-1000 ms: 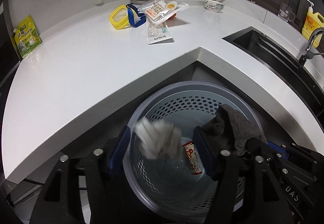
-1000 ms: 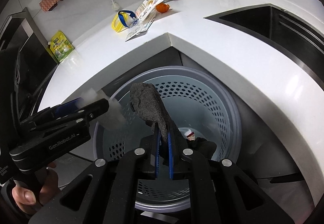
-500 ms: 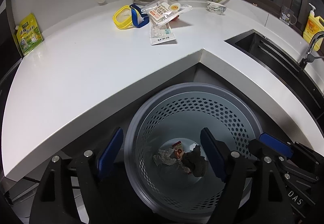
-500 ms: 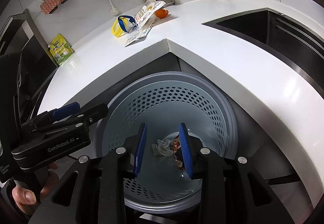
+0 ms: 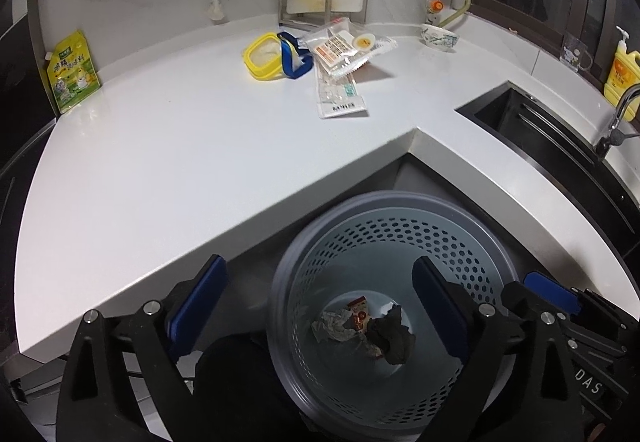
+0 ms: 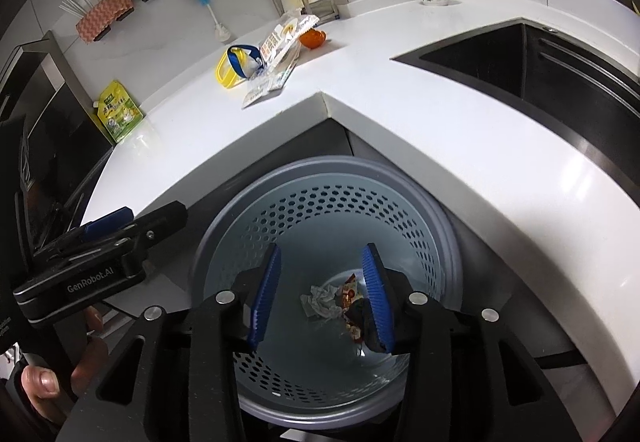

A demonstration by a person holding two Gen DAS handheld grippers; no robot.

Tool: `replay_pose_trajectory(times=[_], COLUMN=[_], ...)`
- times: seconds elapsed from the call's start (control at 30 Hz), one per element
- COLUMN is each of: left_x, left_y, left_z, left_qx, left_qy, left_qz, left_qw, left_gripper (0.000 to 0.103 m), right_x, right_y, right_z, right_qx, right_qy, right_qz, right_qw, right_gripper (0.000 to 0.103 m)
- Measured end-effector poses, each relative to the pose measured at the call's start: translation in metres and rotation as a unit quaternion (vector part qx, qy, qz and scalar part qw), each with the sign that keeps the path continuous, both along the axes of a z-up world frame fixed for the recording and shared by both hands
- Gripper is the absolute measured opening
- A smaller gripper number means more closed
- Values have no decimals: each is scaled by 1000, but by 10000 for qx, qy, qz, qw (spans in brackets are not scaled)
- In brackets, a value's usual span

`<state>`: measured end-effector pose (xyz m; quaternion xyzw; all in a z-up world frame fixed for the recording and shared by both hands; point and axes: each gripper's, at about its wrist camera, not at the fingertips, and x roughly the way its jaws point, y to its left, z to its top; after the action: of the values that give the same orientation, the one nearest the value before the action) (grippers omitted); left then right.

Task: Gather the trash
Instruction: 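Move the right gripper to the bread wrapper on the counter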

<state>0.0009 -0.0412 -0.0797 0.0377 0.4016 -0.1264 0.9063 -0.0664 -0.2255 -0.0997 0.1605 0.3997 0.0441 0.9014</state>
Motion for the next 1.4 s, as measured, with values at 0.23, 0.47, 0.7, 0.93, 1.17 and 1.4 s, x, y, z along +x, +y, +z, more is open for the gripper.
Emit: replay_pose_trajectory(times=[0.23,0.47,0.7,0.93,1.17,1.4], left_x=[15,41,70,98,129,162], left_y=[12,24,37,44,49,45], left_z=[20,41,57,65,70,68], left_qx=[-28,-77,-198,-174,-171,-43], left_qy=[-308,-561,-731,-790,-833,-817], left_qz=[215,459,713,847,923,927], left_qw=[9993,9973,9946,9931,9921,9923], left_gripper=[96,96,96,97,97,97], right_x=[22,53,90,136,189,247], right_y=[-2,-5,-3,-5,-1,4], right_z=[20,43,59,74,88,91], right_qx=[-122,-237,-279,-365,-457,-664], right_qy=[-248,-519,-679,-799,-778,-585], right_qz=[77,156,306,473,700,855], right_qw=[9996,9983,9968,9950,9935,9924], right_gripper=[48,52,52,53,58,65])
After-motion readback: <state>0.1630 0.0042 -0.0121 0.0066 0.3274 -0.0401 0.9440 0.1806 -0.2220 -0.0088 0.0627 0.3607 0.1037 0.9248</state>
